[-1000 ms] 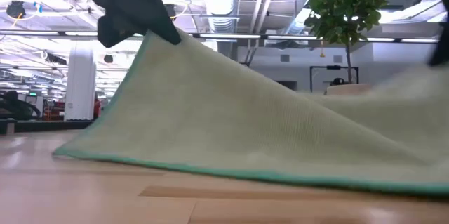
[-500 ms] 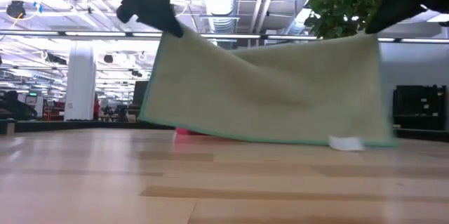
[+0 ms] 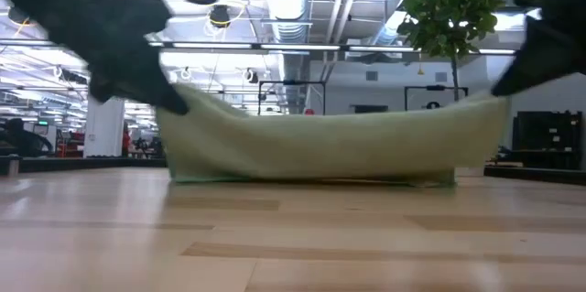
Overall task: Fold microfiber towels
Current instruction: Fold the green microfiber cloth
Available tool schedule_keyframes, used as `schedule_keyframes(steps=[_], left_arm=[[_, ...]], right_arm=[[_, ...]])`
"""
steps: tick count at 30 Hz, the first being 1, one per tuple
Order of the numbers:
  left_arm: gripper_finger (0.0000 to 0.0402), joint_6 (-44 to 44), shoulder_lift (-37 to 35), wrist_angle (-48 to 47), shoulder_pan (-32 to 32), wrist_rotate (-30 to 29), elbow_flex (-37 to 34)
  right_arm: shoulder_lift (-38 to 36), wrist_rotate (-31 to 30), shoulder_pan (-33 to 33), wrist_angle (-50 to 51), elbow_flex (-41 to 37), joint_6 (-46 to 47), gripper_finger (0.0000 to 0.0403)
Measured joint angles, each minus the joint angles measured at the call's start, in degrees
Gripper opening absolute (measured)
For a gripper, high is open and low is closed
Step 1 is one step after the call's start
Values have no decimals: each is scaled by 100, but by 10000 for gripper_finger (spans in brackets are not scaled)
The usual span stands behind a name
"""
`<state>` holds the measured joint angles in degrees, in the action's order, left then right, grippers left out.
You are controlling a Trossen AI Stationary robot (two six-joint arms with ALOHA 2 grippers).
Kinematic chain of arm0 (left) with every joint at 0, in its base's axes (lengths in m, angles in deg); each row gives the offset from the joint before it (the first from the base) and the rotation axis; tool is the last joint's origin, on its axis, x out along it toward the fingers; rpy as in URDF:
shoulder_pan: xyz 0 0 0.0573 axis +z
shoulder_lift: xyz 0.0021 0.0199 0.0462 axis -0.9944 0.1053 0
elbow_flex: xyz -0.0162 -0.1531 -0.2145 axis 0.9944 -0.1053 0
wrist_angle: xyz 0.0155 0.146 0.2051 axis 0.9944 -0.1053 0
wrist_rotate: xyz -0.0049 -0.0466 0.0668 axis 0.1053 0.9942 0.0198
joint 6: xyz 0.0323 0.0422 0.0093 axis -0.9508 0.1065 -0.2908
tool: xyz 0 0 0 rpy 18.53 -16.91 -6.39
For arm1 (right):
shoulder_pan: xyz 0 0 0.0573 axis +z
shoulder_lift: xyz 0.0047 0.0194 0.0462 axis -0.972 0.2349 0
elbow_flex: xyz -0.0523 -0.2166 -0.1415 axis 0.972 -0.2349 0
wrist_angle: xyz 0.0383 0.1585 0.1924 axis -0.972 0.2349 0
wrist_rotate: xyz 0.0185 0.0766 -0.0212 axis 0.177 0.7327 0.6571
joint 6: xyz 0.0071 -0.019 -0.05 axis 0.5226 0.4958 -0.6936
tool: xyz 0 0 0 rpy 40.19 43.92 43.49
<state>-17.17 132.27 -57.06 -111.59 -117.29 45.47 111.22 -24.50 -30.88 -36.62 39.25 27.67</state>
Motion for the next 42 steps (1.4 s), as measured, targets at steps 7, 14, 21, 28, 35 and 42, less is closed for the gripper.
schedule_keyframes(steps=[7, 14, 21, 28, 35, 42], left_arm=[[0, 670, 302, 1273, -935, 830, -538], [8, 1058, 881, 1787, -1225, 1283, -529], [71, 1155, 1298, 2146, -1260, 1721, -498], [133, 779, 1331, 2644, -1257, 1721, -498], [207, 936, 1331, 2738, -1206, 1743, -496], [270, 1410, 1331, 2756, -1142, 1789, -496]], right_arm=[[898, 559, 501, -1157, 0, 272, 11], [1310, 722, 548, -1899, 2, 223, 13], [1275, 919, 687, -1849, 4, 52, 65], [1171, 829, 983, -1730, 11, 451, 174], [1759, 715, 821, -1896, 9, 865, 229], [2060, 863, 481, -2329, 11, 433, 210]])
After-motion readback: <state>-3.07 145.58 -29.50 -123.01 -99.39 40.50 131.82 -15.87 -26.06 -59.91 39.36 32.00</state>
